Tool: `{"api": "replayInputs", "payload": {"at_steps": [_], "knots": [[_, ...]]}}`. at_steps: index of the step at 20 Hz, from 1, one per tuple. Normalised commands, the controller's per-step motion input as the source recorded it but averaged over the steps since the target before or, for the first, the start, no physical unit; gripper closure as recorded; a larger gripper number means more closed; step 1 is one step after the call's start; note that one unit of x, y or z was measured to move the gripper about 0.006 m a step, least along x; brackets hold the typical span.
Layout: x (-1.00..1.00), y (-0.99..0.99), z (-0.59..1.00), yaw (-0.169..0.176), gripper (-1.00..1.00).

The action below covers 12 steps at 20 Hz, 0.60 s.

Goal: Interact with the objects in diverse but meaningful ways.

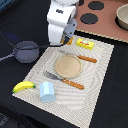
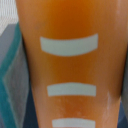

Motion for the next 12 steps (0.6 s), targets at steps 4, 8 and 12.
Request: {"api": "replayInputs", "payload": {"at_steps": [4, 8, 12], "knots": [[-0.8, 0.41, -0.3, 0.0, 1.0], [-0.77, 0.3, -0.31, 0.0, 1.0], [-0.7, 0.22, -0.32, 0.005, 1.0]]}}
